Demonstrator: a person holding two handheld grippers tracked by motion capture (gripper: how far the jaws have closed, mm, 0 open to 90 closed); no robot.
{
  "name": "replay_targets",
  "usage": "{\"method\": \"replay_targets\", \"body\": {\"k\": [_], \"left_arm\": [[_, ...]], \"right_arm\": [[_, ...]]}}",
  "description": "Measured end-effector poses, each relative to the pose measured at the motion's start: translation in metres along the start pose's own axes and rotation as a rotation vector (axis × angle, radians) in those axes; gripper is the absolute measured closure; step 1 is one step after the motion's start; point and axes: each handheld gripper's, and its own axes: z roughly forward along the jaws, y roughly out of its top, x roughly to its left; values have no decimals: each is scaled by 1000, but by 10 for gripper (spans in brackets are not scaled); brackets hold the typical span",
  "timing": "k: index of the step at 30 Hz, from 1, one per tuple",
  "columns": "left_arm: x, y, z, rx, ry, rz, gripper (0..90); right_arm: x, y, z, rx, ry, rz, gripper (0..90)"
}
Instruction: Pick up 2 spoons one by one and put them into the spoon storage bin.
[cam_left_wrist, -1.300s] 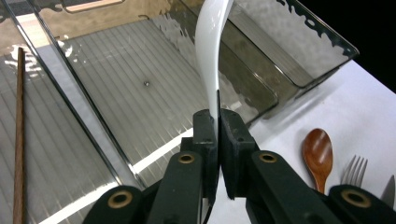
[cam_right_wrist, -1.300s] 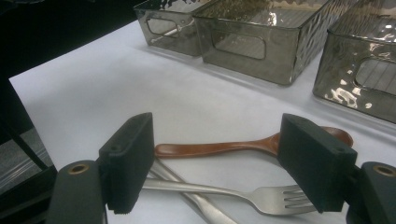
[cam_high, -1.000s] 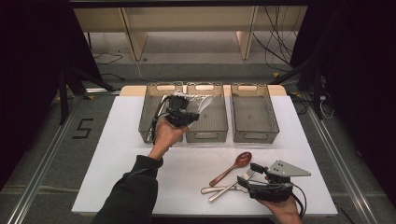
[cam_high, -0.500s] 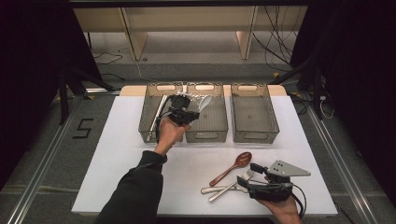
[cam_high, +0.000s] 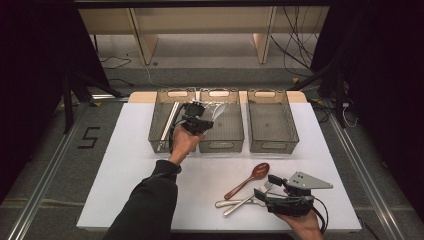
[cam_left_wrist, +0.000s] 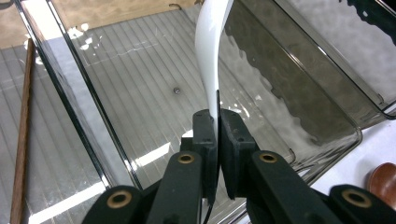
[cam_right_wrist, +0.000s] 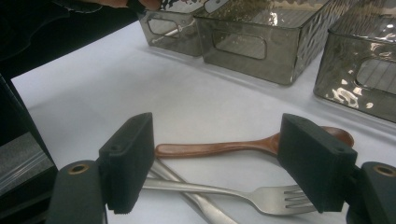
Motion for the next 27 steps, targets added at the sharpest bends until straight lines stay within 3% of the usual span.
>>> {"method": "replay_targets", "body": {"k": [22,27], "left_arm": [[0,-4,11,65,-13,-9,837],[-4,-3,7,66,-30,8,686]], "right_arm": [[1,0,-1,2,2,6,282],[1,0,-1,2,2,5,282]]}}
